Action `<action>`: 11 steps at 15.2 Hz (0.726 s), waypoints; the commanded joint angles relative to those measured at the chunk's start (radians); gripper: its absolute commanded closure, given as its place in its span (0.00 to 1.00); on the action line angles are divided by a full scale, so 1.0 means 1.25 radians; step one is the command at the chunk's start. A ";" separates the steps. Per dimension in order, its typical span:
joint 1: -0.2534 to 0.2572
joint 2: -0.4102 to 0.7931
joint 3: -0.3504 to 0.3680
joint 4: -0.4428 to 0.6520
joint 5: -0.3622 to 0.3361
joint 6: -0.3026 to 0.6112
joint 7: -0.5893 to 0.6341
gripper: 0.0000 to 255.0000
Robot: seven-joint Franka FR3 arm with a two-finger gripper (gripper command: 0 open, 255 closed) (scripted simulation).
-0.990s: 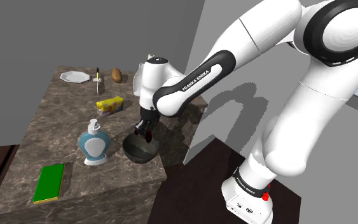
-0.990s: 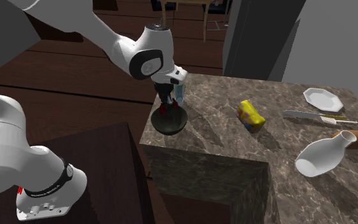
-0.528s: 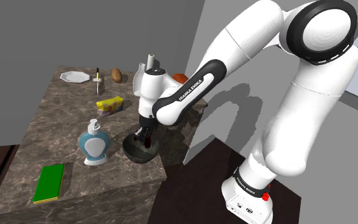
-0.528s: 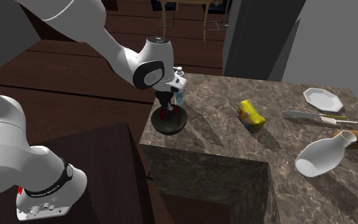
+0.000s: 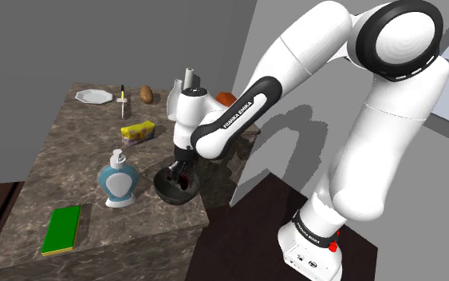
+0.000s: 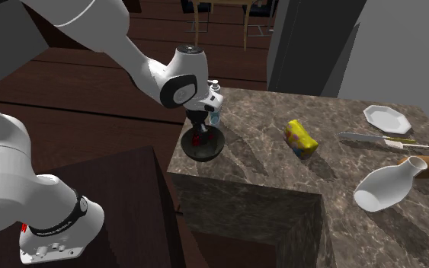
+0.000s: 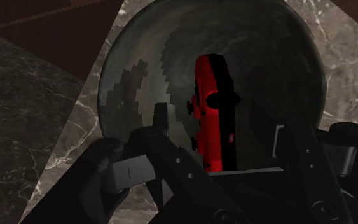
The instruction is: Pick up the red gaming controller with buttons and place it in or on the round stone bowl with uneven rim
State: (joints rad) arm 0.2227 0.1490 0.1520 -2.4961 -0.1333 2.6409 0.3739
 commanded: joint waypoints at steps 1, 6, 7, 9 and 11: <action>0.000 0.000 0.000 0.000 0.000 0.000 0.000 0.00; -0.002 -0.027 0.005 0.001 0.013 -0.027 -0.009 0.00; -0.003 -0.054 0.009 0.002 0.025 -0.055 -0.018 0.00; -0.003 -0.099 0.013 0.009 0.045 -0.105 -0.032 0.00; -0.002 -0.099 0.013 0.009 0.045 -0.105 -0.032 0.00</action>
State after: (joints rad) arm 0.2198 0.0320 0.1674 -2.4851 -0.0802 2.5168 0.3360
